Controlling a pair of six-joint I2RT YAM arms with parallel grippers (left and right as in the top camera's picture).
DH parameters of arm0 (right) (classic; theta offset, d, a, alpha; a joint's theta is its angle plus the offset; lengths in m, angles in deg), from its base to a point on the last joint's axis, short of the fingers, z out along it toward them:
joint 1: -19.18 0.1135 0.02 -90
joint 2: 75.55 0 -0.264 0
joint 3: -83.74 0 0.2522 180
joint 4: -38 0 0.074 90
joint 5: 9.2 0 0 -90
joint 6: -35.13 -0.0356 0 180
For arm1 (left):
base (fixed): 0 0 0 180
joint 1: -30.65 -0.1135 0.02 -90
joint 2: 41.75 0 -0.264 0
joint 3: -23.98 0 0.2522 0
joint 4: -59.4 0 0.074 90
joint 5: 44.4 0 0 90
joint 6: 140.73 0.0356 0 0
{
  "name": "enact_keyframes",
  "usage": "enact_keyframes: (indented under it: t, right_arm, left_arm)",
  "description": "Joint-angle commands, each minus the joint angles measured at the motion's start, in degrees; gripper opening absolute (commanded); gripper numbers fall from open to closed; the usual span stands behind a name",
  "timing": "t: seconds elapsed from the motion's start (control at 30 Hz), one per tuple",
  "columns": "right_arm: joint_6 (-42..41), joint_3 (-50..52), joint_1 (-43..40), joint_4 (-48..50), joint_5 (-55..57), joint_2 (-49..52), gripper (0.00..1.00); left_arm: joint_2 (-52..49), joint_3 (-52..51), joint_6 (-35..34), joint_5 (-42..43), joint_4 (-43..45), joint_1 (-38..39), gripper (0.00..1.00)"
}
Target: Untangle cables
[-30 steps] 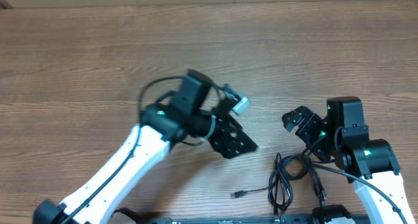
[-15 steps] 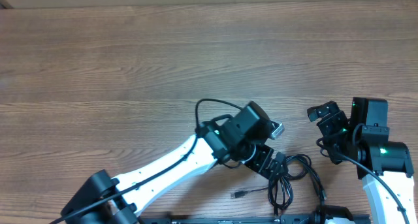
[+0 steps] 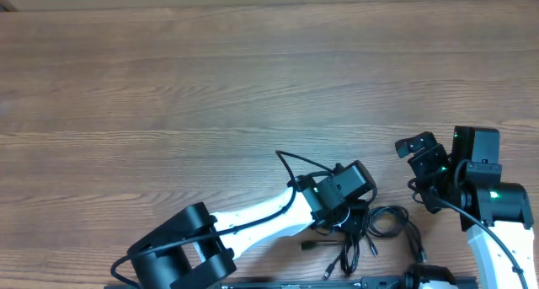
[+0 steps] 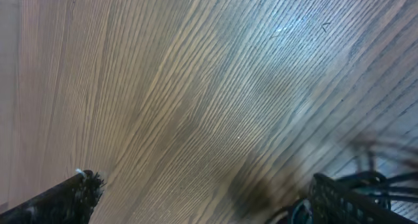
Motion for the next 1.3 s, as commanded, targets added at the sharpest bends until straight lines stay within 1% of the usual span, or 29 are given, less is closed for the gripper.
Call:
enact_keyframes:
  t: [0.0, 0.07, 0.1, 0.13, 0.17, 0.2, 0.23, 0.3, 0.33, 0.37, 0.47, 0.5, 0.53, 0.63, 0.67, 0.73, 0.87, 0.97, 1.03, 1.1, 1.2, 1.27]
  right_arm:
    - [-0.09, -0.83, -0.22, -0.37, -1.62, -0.46, 1.0]
    - [2.23, -0.83, -0.22, -1.22, -2.08, -0.46, 1.0]
    - [6.34, -0.83, -0.22, -1.53, -3.37, -0.46, 1.0]
    - [10.14, -0.83, -0.22, -1.86, -5.05, -0.46, 1.0]
    - [11.8, -0.83, -0.22, -2.12, -6.01, -0.46, 1.0]
    - [15.19, -0.83, -0.22, -2.75, -9.05, -0.48, 1.0]
    - [16.5, -0.83, -0.22, -3.08, -11.34, -0.48, 1.0]
    - [20.28, -0.83, -0.22, -3.26, -21.18, -0.63, 1.0]
    - [21.31, -0.83, -0.22, -3.21, -28.24, -0.63, 1.0]
    - [21.31, -0.83, -0.22, -3.15, -31.32, -0.63, 1.0]
    - [21.29, -0.83, -0.22, -1.36, -38.8, -0.63, 1.0]
    - [21.31, -0.83, -0.22, -0.48, -40.3, -0.63, 0.99]
    - [21.29, -0.83, -0.22, 1.79, -43.63, -0.63, 0.96]
    - [20.76, -0.83, -0.22, 3.43, -47.25, -0.63, 0.95]
    - [19.26, -0.83, -0.22, 3.43, -47.76, -0.61, 0.95]
    - [14.51, -0.83, -0.22, 3.39, -47.82, -0.61, 0.99]
    - [8.96, -0.83, -0.22, 3.45, -49.48, -0.61, 0.96]
    - [1.16, -0.83, -0.22, 3.58, -50.34, -0.61, 0.96]
    - [-1.29, -0.83, -0.22, 5.4, -50.31, -0.61, 0.96]
    - [-2.47, -0.83, -0.22, 6.69, -50.34, -0.61, 0.94]
    - [-5.09, -0.83, -0.22, 9.29, -50.31, -0.61, 0.83]
    - [-5.29, -0.83, -0.22, 10.82, -49.33, -0.61, 0.73]
  left_arm:
    - [-1.11, 0.44, 2.21, 2.4, 0.72, 1.29, 0.04]
    - [-0.31, 0.44, 8.94, 5.27, 2.21, 0.11, 0.04]
    - [0.9, 0.44, 11.56, 5.22, 1.99, -0.61, 0.04]
    - [3.23, 0.44, 14.14, 2.84, 0.68, -1.7, 0.04]
    - [4.55, 0.44, 14.84, 0.76, -0.42, -2.16, 0.04]
    - [7.69, 0.44, 16.9, -4.15, -2.97, -3.15, 0.04]
    - [9.49, 0.44, 18.18, -6.49, -4.11, -3.58, 0.04]
    - [15.47, 0.44, 22.49, -15.02, -7.43, -4.37, 0.04]
    - [21.46, 0.44, 26.16, -22.67, -9.81, -4.52, 0.04]
    - [24.61, 0.44, 27.61, -26.08, -10.58, -4.52, 0.04]
    - [30.27, 0.44, 31.76, -31.39, -12.22, -4.52, 0.04]
    - [31.65, 0.44, 32.09, -33.51, -12.94, -4.52, 0.04]
    - [33.27, 0.44, 32.09, -36.61, -13.77, -4.52, 0.04]
    - [34.25, 0.44, 33.75, -39.17, -13.92, -4.52, 0.04]
    - [34.14, 0.44, 33.81, -41.66, -13.94, -4.52, 0.04]
    - [34.14, 0.44, 33.77, -47.12, -13.38, -4.52, 0.04]
    - [34.1, 0.44, 33.77, -47.71, -10.01, -4.5, 0.04]
    - [34.1, 0.44, 33.83, -45.2, -8.9, -4.5, 0.04]
    - [34.1, 0.44, 34.42, -43.6, -8.04, -4.5, 0.04]
    - [34.07, 0.44, 37.0, -40.52, -6.91, -4.5, 0.04]
    - [33.35, 0.44, 40.28, -34.71, -4.46, -4.5, 0.04]
    - [32.5, 0.44, 41.31, -32.04, -3.37, -4.5, 0.04]
